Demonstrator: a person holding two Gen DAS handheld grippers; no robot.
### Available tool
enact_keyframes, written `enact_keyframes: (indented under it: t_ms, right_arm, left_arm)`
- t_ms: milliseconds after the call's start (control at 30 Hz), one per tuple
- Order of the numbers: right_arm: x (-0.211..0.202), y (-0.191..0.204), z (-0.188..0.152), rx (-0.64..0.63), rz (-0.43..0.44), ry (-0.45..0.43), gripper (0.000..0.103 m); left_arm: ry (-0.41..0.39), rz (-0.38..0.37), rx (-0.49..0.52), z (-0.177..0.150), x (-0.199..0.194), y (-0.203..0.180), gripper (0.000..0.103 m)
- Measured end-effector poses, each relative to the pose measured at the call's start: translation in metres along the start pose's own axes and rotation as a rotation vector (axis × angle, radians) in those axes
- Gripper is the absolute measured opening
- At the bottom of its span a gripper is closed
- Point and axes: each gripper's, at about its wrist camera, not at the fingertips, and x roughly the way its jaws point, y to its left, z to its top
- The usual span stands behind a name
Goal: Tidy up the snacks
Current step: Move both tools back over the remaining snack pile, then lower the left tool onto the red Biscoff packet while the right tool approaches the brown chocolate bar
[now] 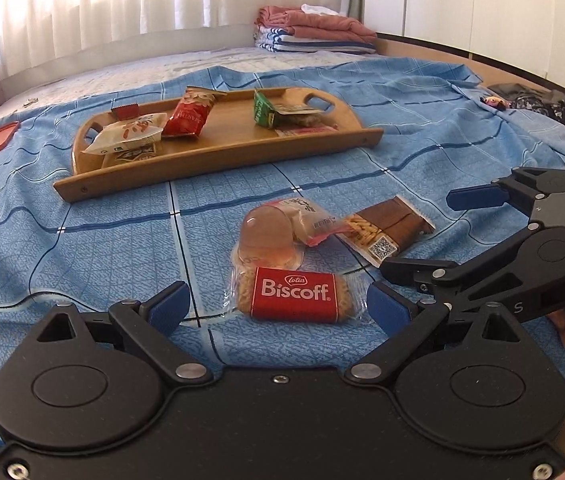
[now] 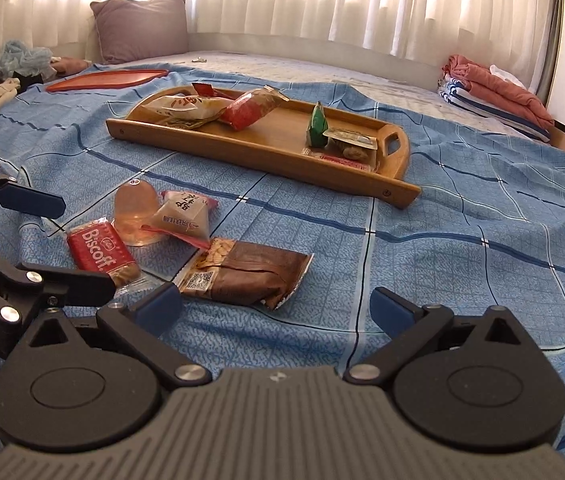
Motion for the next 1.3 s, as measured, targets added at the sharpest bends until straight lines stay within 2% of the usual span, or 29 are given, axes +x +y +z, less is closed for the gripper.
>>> enact_keyframes:
  t_ms: [233, 567, 833, 1000, 1300]
  right_arm:
    - [0.005, -0.007, -0.006, 0.054, 0.033, 0.004, 0.103]
    - [0.010, -0.011, -0.007, 0.078, 0.051, 0.012, 0.103]
    - [0.010, -0.012, -0.007, 0.080, 0.053, 0.011, 0.103]
    - [0.010, -0.011, -0.008, 0.082, 0.054, 0.007, 0.103]
    - [0.009, -0.012, -0.004, 0.082, 0.054, 0.023, 0.103]
  left_arm:
    - [0.007, -0.028, 0.010, -0.002, 0.006, -0.002, 0.095]
    - [-0.011, -0.070, 0.032, -0.003, 0.005, -0.005, 0.078]
    - [-0.013, -0.074, 0.008, -0.002, 0.005, -0.004, 0.074]
    - [-0.016, -0.037, 0.007, -0.002, 0.007, 0.001, 0.073]
    - [-0.025, 0.023, -0.059, -0.002, 0.005, 0.017, 0.072]
